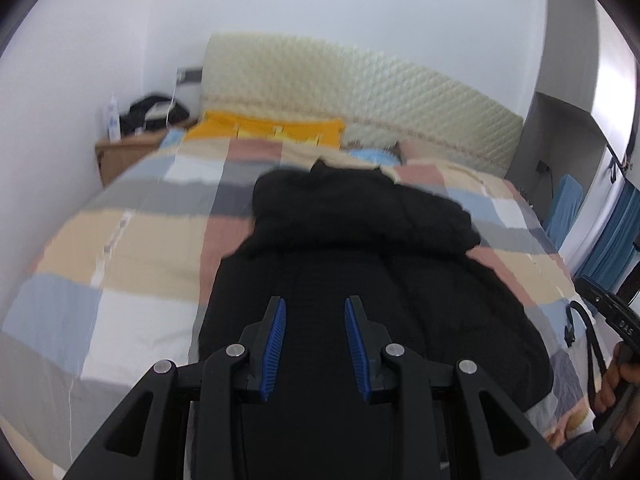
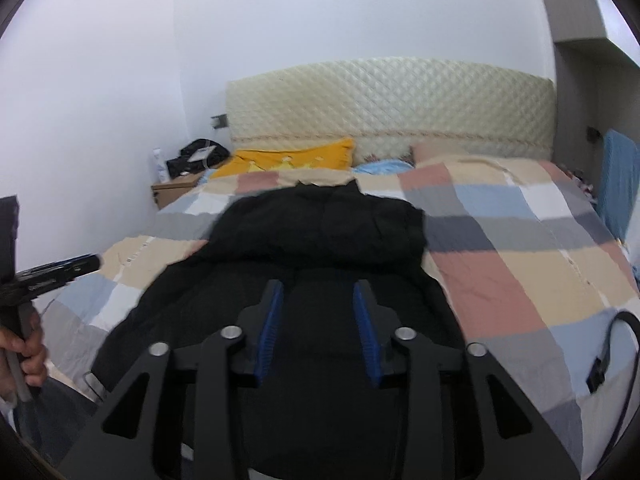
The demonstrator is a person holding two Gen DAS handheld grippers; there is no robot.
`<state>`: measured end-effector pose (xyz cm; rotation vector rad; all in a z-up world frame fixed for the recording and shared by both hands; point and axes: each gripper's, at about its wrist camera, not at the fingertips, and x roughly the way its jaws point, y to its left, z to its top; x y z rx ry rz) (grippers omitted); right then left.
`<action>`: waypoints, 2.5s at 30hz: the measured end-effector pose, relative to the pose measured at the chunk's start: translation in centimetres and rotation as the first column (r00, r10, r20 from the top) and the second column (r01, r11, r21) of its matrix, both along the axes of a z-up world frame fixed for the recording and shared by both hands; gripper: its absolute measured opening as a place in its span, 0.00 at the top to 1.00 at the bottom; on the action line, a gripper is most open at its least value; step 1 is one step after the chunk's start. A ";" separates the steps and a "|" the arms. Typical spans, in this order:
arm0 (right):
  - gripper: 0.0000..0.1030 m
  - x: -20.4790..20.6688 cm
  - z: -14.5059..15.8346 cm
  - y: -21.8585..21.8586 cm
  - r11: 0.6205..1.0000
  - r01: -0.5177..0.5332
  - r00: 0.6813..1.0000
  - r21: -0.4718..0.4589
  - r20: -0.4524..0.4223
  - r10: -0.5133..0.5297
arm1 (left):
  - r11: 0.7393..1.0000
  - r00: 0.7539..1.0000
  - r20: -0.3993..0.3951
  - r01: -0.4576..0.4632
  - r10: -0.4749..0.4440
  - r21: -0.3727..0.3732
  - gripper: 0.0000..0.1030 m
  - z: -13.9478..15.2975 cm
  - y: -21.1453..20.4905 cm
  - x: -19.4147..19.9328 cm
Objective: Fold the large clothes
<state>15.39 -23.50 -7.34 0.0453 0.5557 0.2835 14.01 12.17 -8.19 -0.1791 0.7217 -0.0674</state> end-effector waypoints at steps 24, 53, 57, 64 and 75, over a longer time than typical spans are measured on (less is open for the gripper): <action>0.21 5.7 -18.2 -16.0 0.842 0.404 0.642 0.357 -0.766 0.017 | 0.920 0.795 -0.604 -0.204 -0.044 -0.335 0.24 -14.0 11.2 3.2; 0.78 5.9 -17.7 -12.3 0.865 0.234 0.713 0.443 -0.683 0.157 | 0.849 0.821 -0.532 -0.119 -0.207 -0.514 0.70 -15.1 5.9 5.9; 0.82 5.7 -15.8 -11.4 0.889 0.197 0.750 0.413 -0.648 0.135 | 0.854 0.859 -0.481 -0.110 -0.176 -0.509 0.87 -12.5 5.7 5.2; 0.88 5.1 -9.1 -12.0 0.909 0.173 0.832 0.379 -0.550 0.071 | 0.825 0.909 -0.388 -0.097 -0.155 -0.556 0.95 -6.1 7.7 3.3; 0.89 0.5 3.1 -13.1 0.912 0.067 0.919 0.406 -0.380 0.102 | 0.793 0.965 -0.205 0.004 -0.163 -0.609 0.96 5.6 10.7 -3.1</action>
